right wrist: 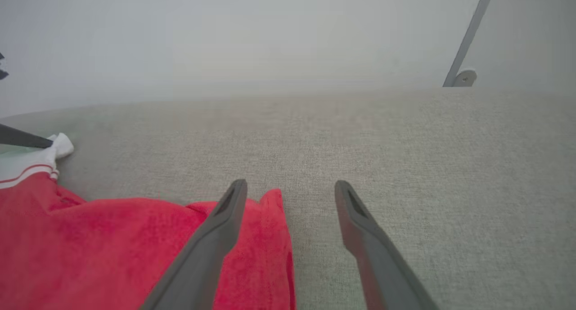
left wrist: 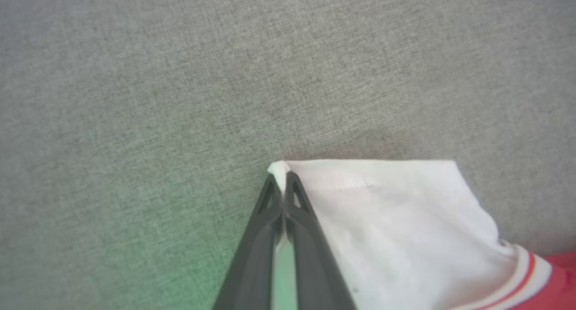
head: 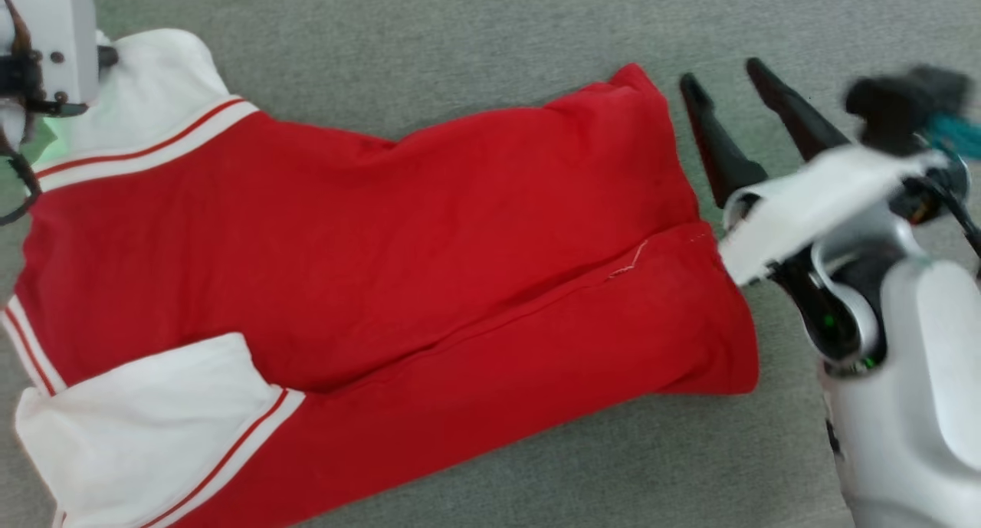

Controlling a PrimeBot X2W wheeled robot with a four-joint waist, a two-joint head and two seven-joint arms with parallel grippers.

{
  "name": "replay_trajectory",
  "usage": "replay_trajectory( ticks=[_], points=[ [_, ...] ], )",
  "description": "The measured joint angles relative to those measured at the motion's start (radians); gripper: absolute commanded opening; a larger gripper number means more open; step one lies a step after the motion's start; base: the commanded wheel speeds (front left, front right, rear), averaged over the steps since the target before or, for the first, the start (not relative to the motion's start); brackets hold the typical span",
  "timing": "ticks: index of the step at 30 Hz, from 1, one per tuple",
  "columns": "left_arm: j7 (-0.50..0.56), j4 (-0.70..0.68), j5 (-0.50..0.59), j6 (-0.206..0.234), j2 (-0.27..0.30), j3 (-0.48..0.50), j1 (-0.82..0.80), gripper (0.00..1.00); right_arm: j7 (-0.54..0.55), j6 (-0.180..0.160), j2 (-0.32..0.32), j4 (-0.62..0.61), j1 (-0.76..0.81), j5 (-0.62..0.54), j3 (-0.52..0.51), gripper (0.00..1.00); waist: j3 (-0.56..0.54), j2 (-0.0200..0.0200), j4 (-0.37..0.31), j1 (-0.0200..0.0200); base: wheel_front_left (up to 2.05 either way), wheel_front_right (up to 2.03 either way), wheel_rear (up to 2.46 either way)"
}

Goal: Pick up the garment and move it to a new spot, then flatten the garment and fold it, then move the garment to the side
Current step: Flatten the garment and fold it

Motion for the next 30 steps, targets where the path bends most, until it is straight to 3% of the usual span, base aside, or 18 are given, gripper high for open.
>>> replay_trajectory(
  ticks=[5, 14, 15, 16, 17, 26, 30],
  points=[
    [-0.010, 0.011, 0.000, -0.004, -0.025, -0.002, -0.013, 0.00, 0.172, 0.000, 0.000, 0.135, -0.098, -0.011, 0.015, 1.00, 0.007, 0.0000, 0.023, 0.0000, 0.00, 0.00, 0.00],
    [-0.026, 0.022, -0.005, -0.012, -0.051, -0.001, -0.028, 0.00, 0.358, 0.000, 0.000, 0.316, -0.239, 0.024, 0.048, 1.00, 0.020, 0.0000, 0.052, 0.0000, 0.00, 0.00, 0.00],
    [-0.029, 0.024, -0.006, -0.013, -0.052, -0.002, -0.028, 0.00, 0.372, 0.000, 0.000, 0.329, -0.252, 0.032, 0.045, 0.96, 0.020, 0.0000, 0.053, 0.0000, 0.00, 0.00, 0.00],
    [-0.031, 0.025, -0.008, -0.013, -0.053, -0.002, -0.028, 0.00, 0.386, 0.000, 0.000, 0.346, -0.265, 0.035, 0.041, 0.40, 0.021, 0.0000, 0.054, 0.0000, 0.00, 0.00, 0.00],
    [-0.034, 0.027, -0.009, -0.013, -0.054, -0.002, -0.028, 0.00, 0.404, 0.000, 0.000, 0.360, -0.276, 0.031, 0.040, 0.00, 0.020, 0.0000, 0.055, 0.0000, 0.00, 0.00, 0.00],
    [-0.082, 0.017, -0.037, -0.016, -0.071, 0.012, -0.017, 0.00, 0.386, 0.000, -0.007, 0.386, -0.300, 0.007, 0.015, 0.00, -0.005, 0.0000, 0.075, 0.0000, 0.00, 0.00, 0.00],
    [-0.079, -0.009, -0.047, -0.016, -0.056, 0.019, -0.023, 0.00, 0.370, 0.000, -0.041, 0.348, -0.270, 0.019, 0.021, 0.00, -0.032, 0.0000, 0.091, 0.0000, 0.00, 0.00, 0.00]
  ],
)
